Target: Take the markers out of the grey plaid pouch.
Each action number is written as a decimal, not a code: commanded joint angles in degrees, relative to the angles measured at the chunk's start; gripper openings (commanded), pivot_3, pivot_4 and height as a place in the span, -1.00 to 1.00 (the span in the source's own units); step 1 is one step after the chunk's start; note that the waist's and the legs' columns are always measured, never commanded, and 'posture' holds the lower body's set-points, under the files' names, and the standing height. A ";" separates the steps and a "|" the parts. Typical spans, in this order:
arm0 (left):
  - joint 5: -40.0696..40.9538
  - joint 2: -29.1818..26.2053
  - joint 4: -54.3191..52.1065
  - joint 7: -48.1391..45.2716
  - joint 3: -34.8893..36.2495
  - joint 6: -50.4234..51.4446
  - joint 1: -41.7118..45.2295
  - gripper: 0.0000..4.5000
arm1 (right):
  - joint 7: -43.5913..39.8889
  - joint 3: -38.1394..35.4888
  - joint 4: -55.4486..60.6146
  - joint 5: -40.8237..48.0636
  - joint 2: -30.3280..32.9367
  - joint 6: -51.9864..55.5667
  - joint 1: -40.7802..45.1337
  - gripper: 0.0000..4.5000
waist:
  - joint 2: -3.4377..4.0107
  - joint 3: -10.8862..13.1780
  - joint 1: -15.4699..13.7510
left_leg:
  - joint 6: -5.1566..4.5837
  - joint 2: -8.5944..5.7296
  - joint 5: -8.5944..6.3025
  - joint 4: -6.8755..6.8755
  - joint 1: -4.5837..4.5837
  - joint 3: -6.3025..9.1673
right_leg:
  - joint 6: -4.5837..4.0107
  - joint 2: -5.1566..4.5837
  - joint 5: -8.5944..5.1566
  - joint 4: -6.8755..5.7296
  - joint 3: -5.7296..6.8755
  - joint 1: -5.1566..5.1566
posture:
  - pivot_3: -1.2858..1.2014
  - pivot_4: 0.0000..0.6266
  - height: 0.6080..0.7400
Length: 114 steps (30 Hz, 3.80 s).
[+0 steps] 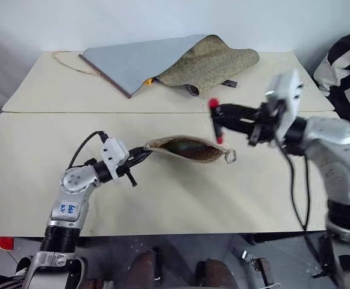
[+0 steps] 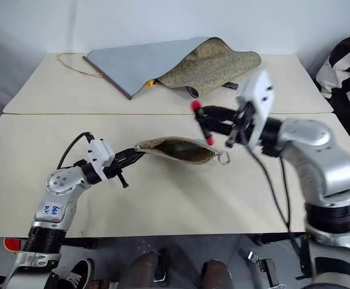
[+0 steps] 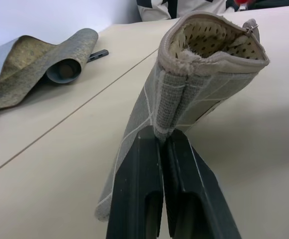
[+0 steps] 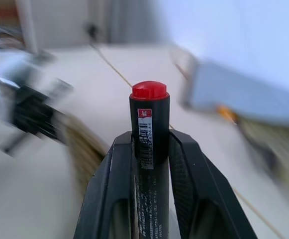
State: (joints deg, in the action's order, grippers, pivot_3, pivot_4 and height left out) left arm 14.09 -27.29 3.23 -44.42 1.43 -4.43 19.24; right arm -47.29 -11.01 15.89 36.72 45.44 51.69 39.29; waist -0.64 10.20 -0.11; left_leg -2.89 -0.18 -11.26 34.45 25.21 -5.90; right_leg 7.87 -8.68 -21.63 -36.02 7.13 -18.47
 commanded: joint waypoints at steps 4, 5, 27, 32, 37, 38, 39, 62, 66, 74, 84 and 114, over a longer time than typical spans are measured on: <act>-0.16 0.56 -0.04 0.25 0.29 -2.08 -0.05 -1.00 | -0.06 0.59 -8.26 -2.63 9.44 7.55 -6.11 -0.73 | 0.00 0.00 0.15 | 0.01 0.04 0.00 -0.13 -0.02 -0.05 | 0.00 0.02 0.00 0.07 0.11 0.01 | 0.03 -0.52 1.00; -0.13 0.86 -0.16 0.30 0.12 -2.26 0.17 -1.00 | 2.13 0.25 -10.74 -2.83 7.97 9.46 -7.39 -0.73 | -0.01 0.00 0.19 | 0.01 0.05 0.01 -0.14 -0.04 -0.07 | 0.00 0.03 0.00 0.08 0.16 0.02 | 0.03 -0.52 1.00; -0.51 1.46 -0.98 0.30 0.09 -2.61 0.16 -1.00 | 9.42 6.36 -33.66 -17.70 -1.51 -5.64 -3.27 0.71 | 0.12 0.07 0.17 | -0.02 0.05 0.04 0.02 0.01 -0.13 | 0.03 0.06 0.02 0.02 0.24 0.05 | 0.03 -0.52 1.00; -0.39 1.41 -0.87 0.08 0.06 -2.57 0.29 -1.00 | 6.93 2.85 -25.43 -13.60 -0.63 -3.20 -3.46 0.71 | 0.15 0.08 0.21 | -0.01 0.05 0.04 0.00 0.02 -0.14 | 0.03 0.06 0.02 0.02 0.22 0.01 | 0.03 -0.52 1.00; 0.28 1.34 -1.16 0.10 0.49 -1.62 0.44 -1.00 | 2.06 -0.46 -10.28 -9.66 -0.07 -9.62 -4.43 0.71 | 0.16 0.09 0.19 | -0.01 0.06 0.04 -0.03 0.01 -0.13 | 0.03 0.06 0.02 0.03 0.22 -0.01 | 0.03 -0.52 1.00; 0.48 1.41 -1.19 0.00 0.45 -1.31 0.60 -1.00 | 1.11 0.10 -5.24 -8.11 -0.17 -9.18 -4.40 0.71 | 0.16 0.09 0.19 | 0.00 0.06 0.04 -0.06 0.01 -0.13 | 0.03 0.06 0.02 0.05 0.22 -0.01 | 0.03 -0.52 1.00; 0.64 1.50 -1.22 -0.04 0.41 -0.99 0.78 -1.00 | 0.43 1.56 -1.34 -8.02 0.12 -9.35 -4.84 0.71 | 0.16 0.09 0.20 | 0.00 0.06 0.03 -0.07 0.01 -0.13 | 0.03 0.06 0.02 0.05 0.22 -0.01 | 0.03 -0.52 1.00; 3.68 2.58 -7.20 -1.47 -0.86 7.09 2.78 -1.00 | 6.09 28.34 -2.72 -36.63 -11.36 -36.77 -4.57 -0.65 | 0.14 0.09 0.29 | 0.06 0.02 0.07 -0.09 -0.01 -0.06 | 0.05 0.12 0.02 -0.01 0.21 0.00 | 0.03 -0.52 1.00; 5.28 3.56 -9.26 -1.32 -1.49 10.18 2.56 -1.00 | 5.60 31.52 -6.19 -42.19 -12.09 -41.56 -3.16 -0.65 | 0.14 0.09 0.23 | 0.06 0.01 0.08 -0.07 -0.01 -0.05 | 0.05 0.12 0.02 -0.04 0.21 0.02 | 0.03 -0.52 1.00; 7.23 4.81 -11.91 -2.71 -2.94 14.43 1.55 -1.00 | 5.69 35.11 -10.66 -47.49 -17.68 -42.32 0.47 0.06 | 0.14 0.09 0.39 | 0.09 0.05 0.10 -0.09 -0.01 -0.04 | 0.04 0.18 0.02 -0.19 0.18 0.00 | 0.03 -0.52 1.00; 7.93 4.86 -13.09 -4.20 -3.54 16.57 1.10 -1.00 | 5.67 37.14 -16.78 -51.84 -21.87 -47.34 0.58 0.19 | 0.14 0.09 0.38 | 0.10 0.03 0.10 -0.08 -0.05 -0.04 | 0.04 0.18 0.02 -0.24 0.15 0.01 | 0.03 -0.52 1.00; 14.35 3.98 -10.23 -4.74 0.98 19.74 -1.22 -1.00 | -7.03 29.08 -3.99 -40.61 -14.20 -39.97 -2.66 -0.83 | 0.14 0.09 0.35 | 0.11 0.04 0.10 -0.12 -0.06 -0.06 | 0.02 0.16 0.01 -0.06 0.12 -0.01 | 0.03 -0.52 1.00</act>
State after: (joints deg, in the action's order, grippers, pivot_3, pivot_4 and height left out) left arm 24.67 -23.59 -5.72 -48.39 1.29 13.03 17.34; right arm -53.39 17.69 10.04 -3.63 31.13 10.11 35.33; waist -0.50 10.29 0.25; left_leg -2.79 -0.13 -11.16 34.33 25.14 -5.96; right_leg 7.89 -8.52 -21.61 -36.09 7.24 -18.47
